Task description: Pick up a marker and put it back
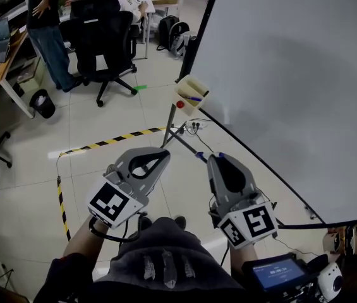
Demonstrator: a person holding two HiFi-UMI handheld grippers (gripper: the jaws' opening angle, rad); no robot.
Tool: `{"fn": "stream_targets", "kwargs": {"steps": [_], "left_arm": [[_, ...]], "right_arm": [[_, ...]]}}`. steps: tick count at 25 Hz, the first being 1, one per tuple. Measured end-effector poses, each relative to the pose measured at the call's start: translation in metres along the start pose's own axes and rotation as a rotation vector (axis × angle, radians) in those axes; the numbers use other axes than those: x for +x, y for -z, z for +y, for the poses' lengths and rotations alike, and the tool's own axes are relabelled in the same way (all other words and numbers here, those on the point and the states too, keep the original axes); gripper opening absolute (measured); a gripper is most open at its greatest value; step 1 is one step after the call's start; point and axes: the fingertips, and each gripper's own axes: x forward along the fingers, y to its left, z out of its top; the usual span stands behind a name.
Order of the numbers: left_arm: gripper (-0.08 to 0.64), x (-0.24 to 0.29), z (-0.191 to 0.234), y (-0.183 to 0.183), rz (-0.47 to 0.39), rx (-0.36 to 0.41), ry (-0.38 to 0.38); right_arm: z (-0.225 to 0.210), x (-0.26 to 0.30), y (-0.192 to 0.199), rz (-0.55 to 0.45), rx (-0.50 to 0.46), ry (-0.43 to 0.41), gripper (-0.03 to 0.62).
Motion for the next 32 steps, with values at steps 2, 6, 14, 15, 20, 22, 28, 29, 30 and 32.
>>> {"fn": "stream_targets", "kwargs": {"steps": [2, 6, 14, 15, 20, 22, 28, 29, 30, 32], "left_arm": [[0.006, 0.002, 0.003, -0.001, 0.004, -0.002, -0.027], [0.006, 0.003, 0.013, 0.003, 0.021, -0.008, -0.064], [0.006, 0.002, 0.017, 0.009, 0.032, -0.024, -0.081], [0.006, 0.002, 0.017, 0.008, 0.027, -0.035, -0.087], [0.006, 0.002, 0.019, 0.009, 0.024, -0.050, -0.094], [0.006, 0.003, 0.018, 0.008, 0.022, -0.051, -0.093], [0.006, 0.005, 0.012, 0.012, 0.038, -0.029, -0.076], [0.006, 0.006, 0.011, 0.010, 0.036, -0.032, -0.077], [0.006, 0.006, 0.009, 0.008, 0.033, -0.035, -0.079], [0.006, 0.007, 0.006, 0.005, 0.026, -0.041, -0.083]], "right_arm": [[-0.003, 0.002, 0.000, 0.002, 0.002, -0.008, 0.040], [-0.005, 0.008, 0.003, 0.012, 0.011, -0.026, 0.040], [-0.011, 0.009, 0.005, 0.009, 0.021, -0.027, 0.040], [-0.012, 0.008, 0.005, 0.009, 0.024, -0.024, 0.040], [-0.017, 0.005, 0.006, 0.008, 0.036, -0.012, 0.040], [-0.018, 0.004, 0.007, 0.009, 0.040, -0.010, 0.040], [-0.022, -0.003, 0.009, 0.005, 0.040, -0.002, 0.040], [-0.022, -0.005, 0.008, 0.003, 0.041, -0.001, 0.040], [-0.023, -0.007, 0.007, 0.001, 0.041, 0.001, 0.040], [-0.026, -0.010, 0.006, -0.005, 0.043, 0.004, 0.040]]}}
